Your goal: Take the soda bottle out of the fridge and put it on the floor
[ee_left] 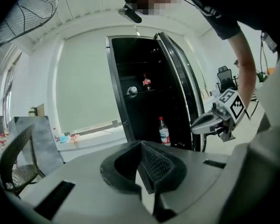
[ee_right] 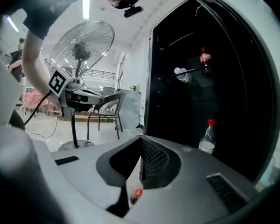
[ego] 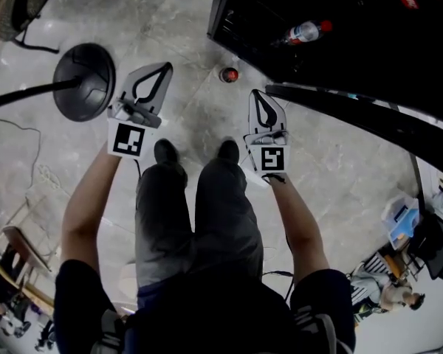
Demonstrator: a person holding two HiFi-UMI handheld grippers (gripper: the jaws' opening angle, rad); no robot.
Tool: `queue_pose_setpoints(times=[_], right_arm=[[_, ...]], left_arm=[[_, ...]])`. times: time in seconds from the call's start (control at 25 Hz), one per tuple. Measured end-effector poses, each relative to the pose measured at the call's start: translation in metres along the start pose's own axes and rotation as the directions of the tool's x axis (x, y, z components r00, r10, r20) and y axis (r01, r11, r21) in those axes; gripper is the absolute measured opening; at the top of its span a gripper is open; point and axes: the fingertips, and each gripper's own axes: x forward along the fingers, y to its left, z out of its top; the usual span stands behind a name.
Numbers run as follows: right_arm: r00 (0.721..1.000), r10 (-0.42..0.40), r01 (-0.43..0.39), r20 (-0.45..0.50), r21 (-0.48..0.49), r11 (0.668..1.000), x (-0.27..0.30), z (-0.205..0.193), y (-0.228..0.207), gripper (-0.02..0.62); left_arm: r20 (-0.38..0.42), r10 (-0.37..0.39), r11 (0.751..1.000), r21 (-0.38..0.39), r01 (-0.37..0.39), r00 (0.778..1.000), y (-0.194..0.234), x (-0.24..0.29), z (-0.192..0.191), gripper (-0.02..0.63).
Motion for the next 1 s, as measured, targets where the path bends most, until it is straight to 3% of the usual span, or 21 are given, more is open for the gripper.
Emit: queue_pose_setpoints(times=[0.2, 0.52, 0.88, 1.0], right_arm=[[1.0, 0.0, 0.0, 0.03, 0.017, 1.0, -0.011, 0.071, -0.007, 0.02], [0.999, -0.03, 0.029, 0.044, 0.039, 0.999, -0.037, 0.174, -0.014, 0.02], [0.995, -0.069, 0.066, 0.07, 0.045, 0.997, -0.075, 0.286, -0.02, 0.02], [0.993, -0.07, 0.066, 0.091, 0.039, 0.997, -0.09, 0.324, -0.021, 0.02]], left_arm=[[-0.033, -0.011, 1.0, 0.006, 0.011, 0.999, 0.008, -0.02, 0.051, 0.023], [-0.017, 0.042, 0.998, -0.034, -0.043, 0.999, 0.032, -0.047, 0.149, 0.023], [0.007, 0.139, 0.983, -0.123, -0.137, 0.99, 0.05, -0.082, 0.258, 0.023], [0.014, 0.191, 0.959, -0.214, -0.184, 0.981, 0.056, -0.095, 0.291, 0.023]])
